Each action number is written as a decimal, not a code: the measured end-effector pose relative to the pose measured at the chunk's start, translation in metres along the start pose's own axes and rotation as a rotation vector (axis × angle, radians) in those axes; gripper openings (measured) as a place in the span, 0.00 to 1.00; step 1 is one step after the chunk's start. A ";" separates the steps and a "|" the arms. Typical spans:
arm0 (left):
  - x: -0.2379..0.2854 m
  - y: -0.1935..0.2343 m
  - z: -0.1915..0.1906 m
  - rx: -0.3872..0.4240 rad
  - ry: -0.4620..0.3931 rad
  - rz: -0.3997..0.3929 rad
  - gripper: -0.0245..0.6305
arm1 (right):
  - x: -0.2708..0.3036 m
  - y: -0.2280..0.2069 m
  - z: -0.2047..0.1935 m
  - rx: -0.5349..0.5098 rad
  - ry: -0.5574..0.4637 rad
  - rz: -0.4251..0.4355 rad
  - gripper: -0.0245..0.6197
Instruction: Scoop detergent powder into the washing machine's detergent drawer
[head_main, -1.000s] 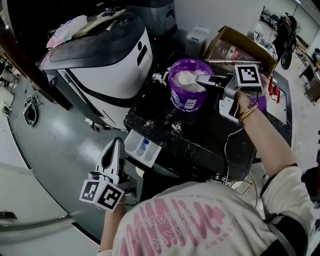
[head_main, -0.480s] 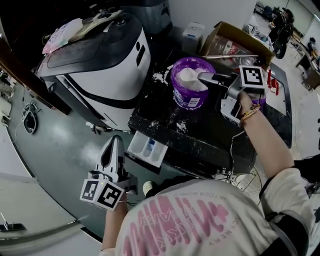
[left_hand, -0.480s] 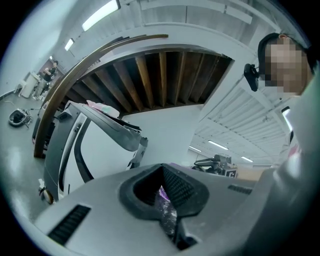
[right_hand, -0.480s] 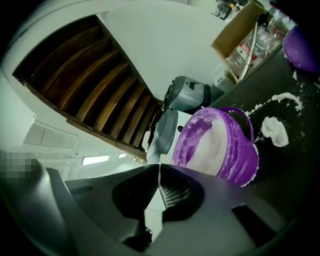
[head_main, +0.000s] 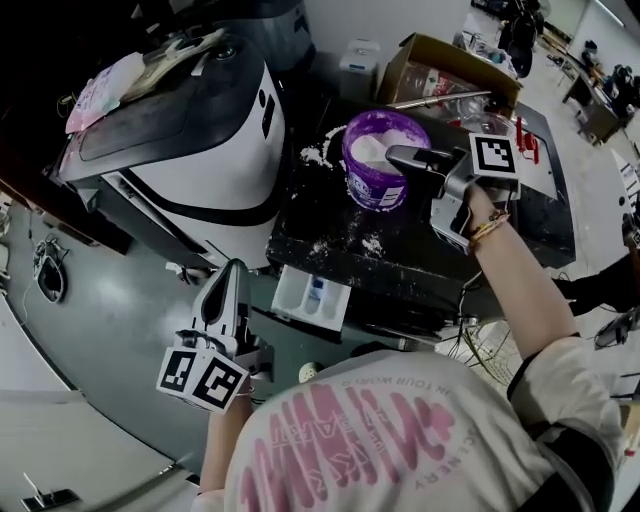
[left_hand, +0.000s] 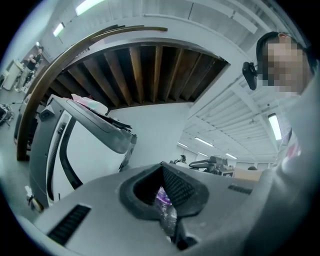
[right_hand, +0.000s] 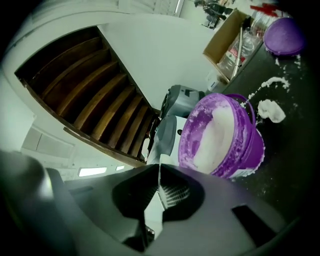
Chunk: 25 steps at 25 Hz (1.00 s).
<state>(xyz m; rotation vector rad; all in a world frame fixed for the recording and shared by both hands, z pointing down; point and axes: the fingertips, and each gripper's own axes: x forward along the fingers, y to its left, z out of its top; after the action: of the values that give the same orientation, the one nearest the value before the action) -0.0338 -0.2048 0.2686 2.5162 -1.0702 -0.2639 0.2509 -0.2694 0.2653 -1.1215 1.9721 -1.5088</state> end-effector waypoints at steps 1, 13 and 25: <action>0.000 0.002 0.002 0.001 0.001 -0.012 0.04 | 0.000 0.001 -0.003 0.006 -0.009 -0.001 0.05; -0.004 0.021 0.018 -0.008 0.012 -0.097 0.04 | 0.012 0.015 -0.036 0.028 -0.054 0.000 0.05; -0.018 0.044 0.022 -0.021 0.015 -0.098 0.04 | 0.028 0.017 -0.065 0.057 -0.075 -0.004 0.05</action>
<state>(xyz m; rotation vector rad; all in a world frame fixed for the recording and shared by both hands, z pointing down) -0.0823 -0.2255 0.2677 2.5515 -0.9349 -0.2824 0.1809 -0.2506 0.2747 -1.1422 1.8665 -1.4928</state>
